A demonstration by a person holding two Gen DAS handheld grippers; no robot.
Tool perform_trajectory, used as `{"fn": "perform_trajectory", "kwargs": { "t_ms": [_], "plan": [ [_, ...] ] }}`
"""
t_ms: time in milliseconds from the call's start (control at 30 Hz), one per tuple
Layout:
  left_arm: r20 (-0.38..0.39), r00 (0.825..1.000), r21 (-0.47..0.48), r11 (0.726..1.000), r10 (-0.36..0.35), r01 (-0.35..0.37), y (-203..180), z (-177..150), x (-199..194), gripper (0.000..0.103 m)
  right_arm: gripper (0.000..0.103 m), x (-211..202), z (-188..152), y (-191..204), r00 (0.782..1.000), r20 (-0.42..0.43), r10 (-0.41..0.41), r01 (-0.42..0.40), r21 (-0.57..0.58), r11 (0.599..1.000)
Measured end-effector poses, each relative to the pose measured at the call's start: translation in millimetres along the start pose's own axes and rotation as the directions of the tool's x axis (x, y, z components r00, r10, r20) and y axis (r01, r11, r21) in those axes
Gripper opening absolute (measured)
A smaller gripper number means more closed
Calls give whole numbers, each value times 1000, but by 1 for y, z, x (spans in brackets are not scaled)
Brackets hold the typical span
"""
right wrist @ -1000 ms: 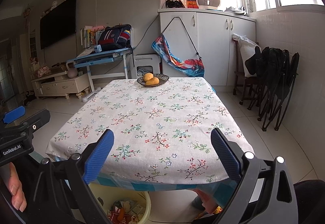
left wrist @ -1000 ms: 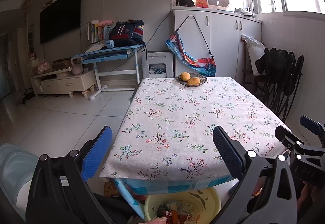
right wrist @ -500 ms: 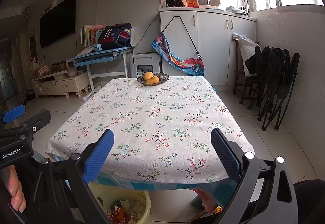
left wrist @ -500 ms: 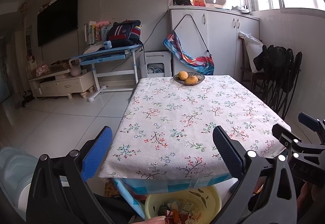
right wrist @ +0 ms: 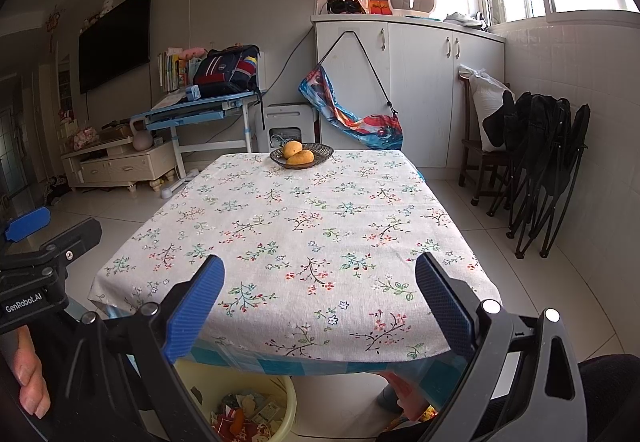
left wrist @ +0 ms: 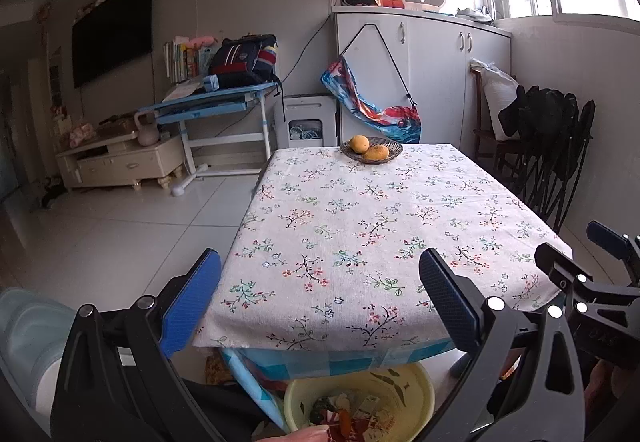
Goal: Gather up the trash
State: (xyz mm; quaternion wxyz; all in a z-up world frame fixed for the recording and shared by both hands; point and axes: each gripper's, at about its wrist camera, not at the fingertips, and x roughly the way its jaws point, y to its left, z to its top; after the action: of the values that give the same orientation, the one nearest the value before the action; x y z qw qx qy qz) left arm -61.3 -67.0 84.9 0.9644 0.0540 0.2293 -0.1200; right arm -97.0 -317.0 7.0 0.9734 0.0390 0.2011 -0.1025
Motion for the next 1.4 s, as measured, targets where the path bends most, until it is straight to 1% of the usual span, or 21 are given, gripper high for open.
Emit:
{"fn": "perform_trajectory", "kwargs": {
  "t_ms": [67,133,200,267,400,800,967,1000,1067,1133,1233,1400],
  "plan": [
    [-17,1000,-2,1000,-4,4,1,0,2,96,92,0,0,0,1000,-1,0,0,-1,1000],
    [-21,1000,-3,1000,9,-9,2,0,3,96,92,0,0,0,1000,-1,0,0,-2,1000],
    [-28,1000,-6,1000,1,-2,3,0,4,96,92,1,-2,-1,1000,-3,1,-1,-3,1000],
    [-25,1000,-1,1000,14,-14,3,-1,5,96,92,2,-3,-1,1000,-4,1,-1,-5,1000],
    [-22,1000,6,1000,16,-16,1,-1,5,96,92,2,-3,-1,1000,-4,1,-1,-5,1000],
    [-40,999,-16,1000,1,-2,4,-3,8,96,92,2,-4,-1,1000,-7,4,-4,-7,1000],
    [-69,998,-19,1000,10,-11,7,-5,14,96,92,3,-4,0,1000,-11,7,-7,-10,1000],
    [-69,998,-24,1000,4,-5,8,-6,14,96,92,3,-5,0,1000,-12,8,-8,-11,1000],
    [-47,998,-38,999,-30,28,11,-8,12,96,92,4,-4,1,1000,-12,10,-10,-13,1000],
    [-23,999,-15,999,-33,33,9,-10,8,96,92,3,-5,1,1000,-12,10,-11,-15,1000],
    [-22,1000,66,998,-1,3,-3,-13,8,96,92,4,-5,1,1000,-12,10,-10,-14,1000],
    [-48,999,76,997,8,-4,-5,-11,11,96,93,4,-4,2,1000,-13,9,-10,-15,1000]
  ]
}}
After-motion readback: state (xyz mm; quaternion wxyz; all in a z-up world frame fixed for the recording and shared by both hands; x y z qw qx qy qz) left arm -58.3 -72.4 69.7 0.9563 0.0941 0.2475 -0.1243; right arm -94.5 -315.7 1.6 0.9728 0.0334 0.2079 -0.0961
